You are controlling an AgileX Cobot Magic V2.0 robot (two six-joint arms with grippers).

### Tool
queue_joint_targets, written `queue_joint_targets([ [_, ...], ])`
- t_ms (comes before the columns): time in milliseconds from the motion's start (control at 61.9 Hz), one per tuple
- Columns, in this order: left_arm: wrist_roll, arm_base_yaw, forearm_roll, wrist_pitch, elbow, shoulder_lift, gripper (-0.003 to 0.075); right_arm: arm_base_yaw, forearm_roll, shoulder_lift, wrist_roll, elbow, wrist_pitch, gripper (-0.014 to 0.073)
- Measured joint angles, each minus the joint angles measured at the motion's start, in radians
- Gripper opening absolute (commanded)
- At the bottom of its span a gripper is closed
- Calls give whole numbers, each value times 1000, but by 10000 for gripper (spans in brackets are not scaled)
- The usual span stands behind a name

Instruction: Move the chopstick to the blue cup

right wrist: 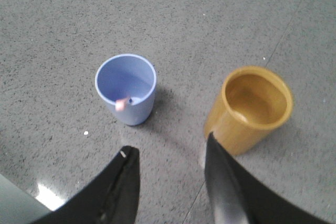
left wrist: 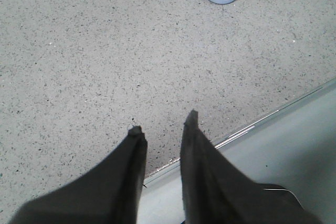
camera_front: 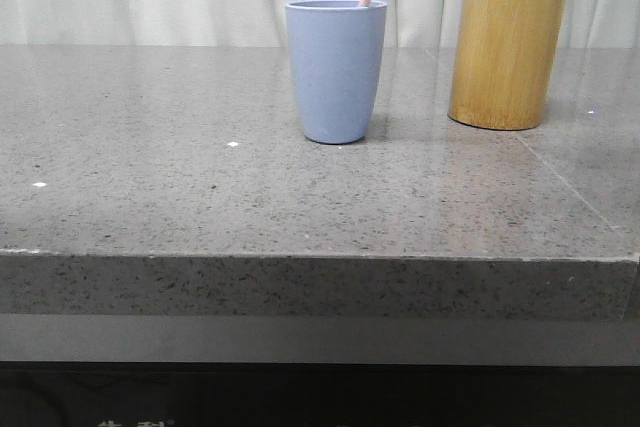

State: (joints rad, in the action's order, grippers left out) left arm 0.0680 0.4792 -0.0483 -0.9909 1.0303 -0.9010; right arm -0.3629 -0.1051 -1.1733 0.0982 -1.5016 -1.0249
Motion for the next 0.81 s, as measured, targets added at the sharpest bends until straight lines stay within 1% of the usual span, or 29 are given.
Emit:
queue_joint_targets([
  [97, 0, 0, 0, 0, 0, 0, 169, 0, 0, 111, -23, 158, 56, 331],
  [194, 0, 0, 0, 0, 0, 0, 169, 0, 0, 203, -30, 297, 79, 331],
  [372, 0, 0, 0, 4, 0, 0, 169, 0, 0, 368, -32, 489, 126, 331],
  [549, 0, 0, 0, 14, 0, 0, 169, 0, 0, 502, -32, 611, 153, 331],
  [727, 0, 0, 0, 19, 0, 0, 169, 0, 0, 578, -32, 664, 161, 328],
  [776, 0, 0, 0, 19, 0, 0, 168, 0, 0, 590, -32, 671, 165, 309],
  [808, 0, 0, 0, 20, 0, 0, 168, 0, 0, 592, -32, 671, 168, 279],
])
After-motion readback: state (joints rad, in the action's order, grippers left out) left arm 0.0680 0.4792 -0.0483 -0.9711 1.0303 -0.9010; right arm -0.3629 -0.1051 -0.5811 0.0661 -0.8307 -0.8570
